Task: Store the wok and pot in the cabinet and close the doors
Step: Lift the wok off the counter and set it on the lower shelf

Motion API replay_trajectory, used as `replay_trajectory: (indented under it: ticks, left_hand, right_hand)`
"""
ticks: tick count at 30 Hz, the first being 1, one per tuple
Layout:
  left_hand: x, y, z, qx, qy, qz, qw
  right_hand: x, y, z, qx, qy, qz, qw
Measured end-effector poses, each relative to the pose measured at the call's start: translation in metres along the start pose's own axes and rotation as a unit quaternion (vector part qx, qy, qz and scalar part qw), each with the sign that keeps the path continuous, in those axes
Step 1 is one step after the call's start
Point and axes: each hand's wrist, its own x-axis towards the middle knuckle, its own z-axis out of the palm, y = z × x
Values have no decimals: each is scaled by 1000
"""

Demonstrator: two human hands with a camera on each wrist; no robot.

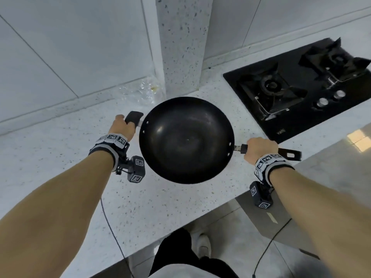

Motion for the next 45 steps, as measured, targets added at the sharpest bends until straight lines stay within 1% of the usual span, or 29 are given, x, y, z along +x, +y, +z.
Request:
replay_trajectory:
  ticks: [3, 6, 10, 16, 22, 26, 30, 32, 35, 39, 42, 45]
  left_hand:
    - [24, -2, 12, -17, -37, -13, 999]
    - [37, 1, 21, -33, -16, -21, 999]
    - [38, 2, 18, -16, -4, -20, 1000]
    - [16, -13, 11, -33, 18, -36, 999]
    - [-30, -47, 3, -47, 22, -37, 998]
    - [-77, -66, 1, -66, 52, -47, 995]
    - [-144, -87, 1, -60, 84, -44, 994]
    - [-180, -97, 2, -63, 106, -46, 991]
    - [-240, -120, 7, -93, 135, -42, 986]
    - [-331, -150, 26, -95, 173, -41, 980]
    - [-395, -166, 44, -80, 182, -46, 979]
    - [-447, -180, 62, -71, 157, -74, 982]
  right_hand:
    - [5, 1, -4, -25, -4, -7, 1000]
    - [8, 2, -8, -29, -8, 3, 1000]
    - [5, 2, -7, -8, -3, -3, 1000]
    - [-7, 8, -6, 5, 21, -43, 999]
    - [-36, 16, 4, -2, 22, -73, 997]
    - [-67, 25, 15, -18, 45, -86, 995]
    - [-106, 39, 22, -30, 76, -107, 991]
    - [-126, 50, 25, -37, 90, -120, 988]
    - [-158, 70, 34, -40, 122, -149, 980]
    - [-204, 99, 59, -48, 155, -187, 969]
    - [-242, 122, 83, -53, 169, -208, 962]
    - [-273, 137, 109, -53, 149, -224, 962]
